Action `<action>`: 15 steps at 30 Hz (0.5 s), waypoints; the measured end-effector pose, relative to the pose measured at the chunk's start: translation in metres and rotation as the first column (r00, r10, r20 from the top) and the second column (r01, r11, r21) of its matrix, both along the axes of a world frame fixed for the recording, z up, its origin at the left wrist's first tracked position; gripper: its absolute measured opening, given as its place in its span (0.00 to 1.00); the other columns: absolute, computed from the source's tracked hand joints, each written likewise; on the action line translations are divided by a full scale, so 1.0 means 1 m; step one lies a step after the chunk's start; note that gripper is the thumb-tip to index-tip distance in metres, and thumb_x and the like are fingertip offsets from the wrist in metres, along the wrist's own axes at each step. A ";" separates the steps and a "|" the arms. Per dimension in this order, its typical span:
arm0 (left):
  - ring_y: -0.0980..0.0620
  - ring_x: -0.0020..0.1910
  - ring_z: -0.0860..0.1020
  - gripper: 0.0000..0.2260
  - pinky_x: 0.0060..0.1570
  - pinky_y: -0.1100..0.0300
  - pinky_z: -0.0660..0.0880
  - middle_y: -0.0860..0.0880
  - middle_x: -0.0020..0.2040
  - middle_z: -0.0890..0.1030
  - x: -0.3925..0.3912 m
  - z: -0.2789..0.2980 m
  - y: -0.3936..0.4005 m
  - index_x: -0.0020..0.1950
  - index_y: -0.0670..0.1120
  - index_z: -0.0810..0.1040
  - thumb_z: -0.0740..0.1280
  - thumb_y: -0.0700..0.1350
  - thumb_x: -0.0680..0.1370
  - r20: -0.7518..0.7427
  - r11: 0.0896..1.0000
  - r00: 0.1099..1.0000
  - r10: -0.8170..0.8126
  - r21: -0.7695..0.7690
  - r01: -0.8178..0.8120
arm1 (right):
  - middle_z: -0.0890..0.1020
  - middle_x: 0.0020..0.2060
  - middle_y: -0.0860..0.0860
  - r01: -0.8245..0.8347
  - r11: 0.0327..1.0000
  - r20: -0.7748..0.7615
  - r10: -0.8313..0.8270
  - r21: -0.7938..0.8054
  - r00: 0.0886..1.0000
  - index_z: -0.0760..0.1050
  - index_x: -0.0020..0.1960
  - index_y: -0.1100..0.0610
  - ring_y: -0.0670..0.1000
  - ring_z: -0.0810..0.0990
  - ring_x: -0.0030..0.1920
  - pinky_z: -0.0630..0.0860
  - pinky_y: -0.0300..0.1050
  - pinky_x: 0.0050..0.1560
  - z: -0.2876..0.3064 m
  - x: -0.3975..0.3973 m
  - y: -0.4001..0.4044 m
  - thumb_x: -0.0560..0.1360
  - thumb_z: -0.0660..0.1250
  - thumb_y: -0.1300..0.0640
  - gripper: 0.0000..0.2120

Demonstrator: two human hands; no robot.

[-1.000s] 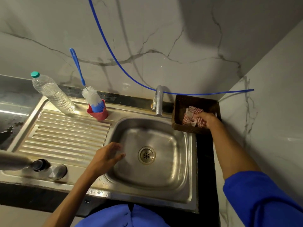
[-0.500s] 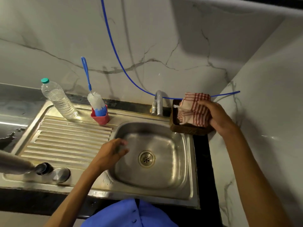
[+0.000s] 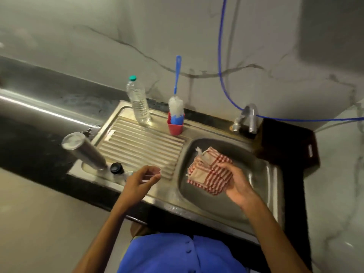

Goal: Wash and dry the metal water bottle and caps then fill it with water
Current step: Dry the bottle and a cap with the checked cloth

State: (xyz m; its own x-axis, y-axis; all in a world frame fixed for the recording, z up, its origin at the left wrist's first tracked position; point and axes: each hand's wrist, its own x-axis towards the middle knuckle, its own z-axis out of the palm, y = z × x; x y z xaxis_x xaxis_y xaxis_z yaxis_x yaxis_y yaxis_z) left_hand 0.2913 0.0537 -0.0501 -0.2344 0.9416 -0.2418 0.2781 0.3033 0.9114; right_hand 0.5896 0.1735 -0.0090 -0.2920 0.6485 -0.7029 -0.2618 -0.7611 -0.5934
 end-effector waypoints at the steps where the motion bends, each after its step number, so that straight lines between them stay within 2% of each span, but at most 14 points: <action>1: 0.57 0.52 0.85 0.10 0.55 0.56 0.80 0.54 0.51 0.87 -0.014 -0.002 -0.013 0.56 0.52 0.85 0.75 0.54 0.77 0.007 0.999 1.000 0.027 -0.022 -0.027 | 0.87 0.52 0.58 -0.027 0.999 -0.025 0.026 -0.027 0.999 0.79 0.64 0.60 0.57 0.86 0.50 0.84 0.51 0.45 -0.005 -0.018 -0.008 0.77 0.65 0.59 0.17; 3: 0.57 0.51 0.85 0.12 0.55 0.55 0.81 0.55 0.50 0.87 -0.045 -0.006 -0.040 0.54 0.53 0.85 0.75 0.58 0.75 -0.012 0.996 0.998 0.066 -0.067 -0.067 | 0.85 0.56 0.61 -0.053 0.996 -0.063 0.049 -0.069 0.997 0.78 0.67 0.63 0.57 0.86 0.52 0.85 0.50 0.50 -0.012 -0.057 -0.020 0.78 0.62 0.59 0.19; 5: 0.57 0.52 0.85 0.08 0.57 0.54 0.81 0.54 0.51 0.87 -0.074 -0.006 -0.065 0.55 0.53 0.86 0.75 0.53 0.78 -0.037 0.988 0.991 0.126 -0.091 -0.129 | 0.83 0.60 0.63 -0.052 0.995 -0.091 0.045 -0.082 0.995 0.74 0.70 0.65 0.59 0.84 0.58 0.82 0.53 0.58 -0.013 -0.092 -0.025 0.79 0.61 0.57 0.22; 7: 0.53 0.53 0.85 0.06 0.55 0.52 0.82 0.52 0.52 0.87 -0.103 -0.004 -0.088 0.57 0.51 0.85 0.72 0.46 0.81 -0.025 0.974 0.975 0.223 -0.026 -0.223 | 0.79 0.65 0.64 -0.061 0.995 -0.159 0.049 -0.075 0.986 0.73 0.72 0.65 0.61 0.79 0.66 0.73 0.59 0.69 -0.011 -0.124 -0.027 0.80 0.59 0.56 0.23; 9: 0.49 0.52 0.85 0.06 0.51 0.56 0.83 0.49 0.51 0.87 -0.128 0.003 -0.103 0.57 0.49 0.85 0.71 0.43 0.82 0.010 0.938 0.940 0.341 0.066 -0.341 | 0.77 0.68 0.64 -0.027 0.998 -0.198 0.015 -0.061 0.980 0.72 0.73 0.63 0.62 0.75 0.70 0.68 0.61 0.73 -0.008 -0.149 -0.024 0.82 0.58 0.55 0.22; 11: 0.49 0.53 0.85 0.06 0.48 0.60 0.83 0.49 0.52 0.86 -0.157 0.008 -0.112 0.57 0.50 0.83 0.72 0.45 0.80 0.023 0.893 0.899 0.438 0.101 -0.438 | 0.77 0.69 0.63 -0.006 0.999 -0.204 -0.004 -0.048 0.979 0.71 0.74 0.61 0.63 0.74 0.71 0.65 0.62 0.75 -0.002 -0.176 -0.021 0.83 0.57 0.54 0.22; 13: 0.50 0.55 0.83 0.13 0.49 0.58 0.84 0.52 0.55 0.83 -0.189 0.007 -0.112 0.60 0.53 0.80 0.75 0.51 0.77 0.007 0.847 0.850 0.526 0.087 -0.525 | 0.77 0.69 0.62 0.032 0.999 -0.184 -0.040 -0.042 0.982 0.71 0.74 0.59 0.63 0.75 0.70 0.64 0.62 0.76 -0.001 -0.198 -0.019 0.83 0.56 0.52 0.22; 15: 0.52 0.58 0.80 0.24 0.54 0.53 0.82 0.52 0.62 0.78 -0.218 0.003 -0.099 0.64 0.57 0.76 0.81 0.57 0.71 -0.024 0.817 0.818 0.575 0.075 -0.572 | 0.77 0.69 0.61 0.059 0.997 -0.158 -0.066 -0.048 0.985 0.70 0.75 0.57 0.62 0.75 0.70 0.66 0.62 0.74 0.000 -0.215 -0.019 0.84 0.54 0.50 0.22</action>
